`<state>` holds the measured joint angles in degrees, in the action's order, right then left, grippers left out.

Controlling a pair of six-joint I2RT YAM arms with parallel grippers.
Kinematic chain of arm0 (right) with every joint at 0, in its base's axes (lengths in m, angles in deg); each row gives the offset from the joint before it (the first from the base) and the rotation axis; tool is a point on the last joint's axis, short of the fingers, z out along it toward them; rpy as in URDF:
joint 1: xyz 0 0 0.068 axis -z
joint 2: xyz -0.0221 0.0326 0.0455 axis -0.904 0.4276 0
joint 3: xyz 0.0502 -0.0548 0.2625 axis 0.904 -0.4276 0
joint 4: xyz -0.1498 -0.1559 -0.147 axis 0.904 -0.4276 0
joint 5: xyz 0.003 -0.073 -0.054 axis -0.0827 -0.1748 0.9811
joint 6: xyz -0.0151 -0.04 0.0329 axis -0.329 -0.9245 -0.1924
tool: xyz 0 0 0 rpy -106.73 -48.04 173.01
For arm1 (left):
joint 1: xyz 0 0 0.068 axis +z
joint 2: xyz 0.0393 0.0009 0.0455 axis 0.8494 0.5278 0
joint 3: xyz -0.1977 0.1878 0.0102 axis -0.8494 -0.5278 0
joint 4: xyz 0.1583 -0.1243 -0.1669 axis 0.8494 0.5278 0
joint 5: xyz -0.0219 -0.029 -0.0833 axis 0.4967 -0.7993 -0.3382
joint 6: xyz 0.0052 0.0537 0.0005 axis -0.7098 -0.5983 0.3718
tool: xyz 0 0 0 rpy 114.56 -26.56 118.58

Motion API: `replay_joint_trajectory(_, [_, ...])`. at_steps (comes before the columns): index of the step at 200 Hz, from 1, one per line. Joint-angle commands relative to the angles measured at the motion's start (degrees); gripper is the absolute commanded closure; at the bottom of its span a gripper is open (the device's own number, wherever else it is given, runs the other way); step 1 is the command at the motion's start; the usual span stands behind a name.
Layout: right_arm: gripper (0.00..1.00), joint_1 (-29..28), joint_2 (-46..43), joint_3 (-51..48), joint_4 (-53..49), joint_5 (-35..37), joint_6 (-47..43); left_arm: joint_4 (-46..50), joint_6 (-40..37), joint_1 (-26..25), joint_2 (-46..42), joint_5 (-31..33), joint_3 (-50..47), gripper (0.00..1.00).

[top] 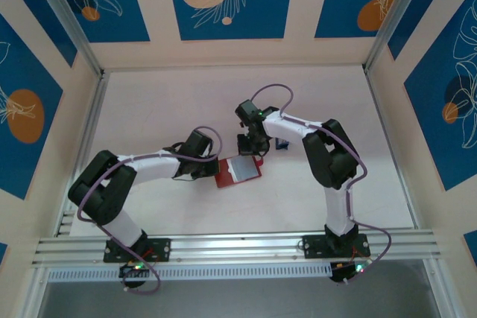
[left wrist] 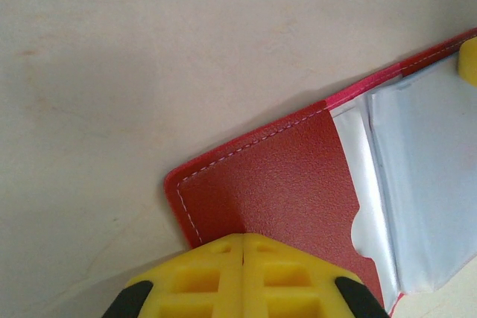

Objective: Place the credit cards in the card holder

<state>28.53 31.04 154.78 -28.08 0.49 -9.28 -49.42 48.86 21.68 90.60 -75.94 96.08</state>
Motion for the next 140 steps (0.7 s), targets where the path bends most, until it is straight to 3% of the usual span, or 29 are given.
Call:
replay_joint_trajectory(1, [1.00,-0.99,1.03,-0.99,-1.85,1.88,-0.13,1.75,-0.65,-1.03,3.60,2.80,-2.31,1.00])
replay_joint_trajectory(64, [1.00,-2.64,1.17,-4.02,1.01,-6.22,1.32,1.19,-0.29,-1.63,4.44,2.80,-1.89,1.00])
replay_joint_trajectory(140, [1.00,-1.77,-1.28,-9.35,12.35,-23.67,5.43,1.16,-0.16,-2.60,4.51,2.80,-1.36,1.00])
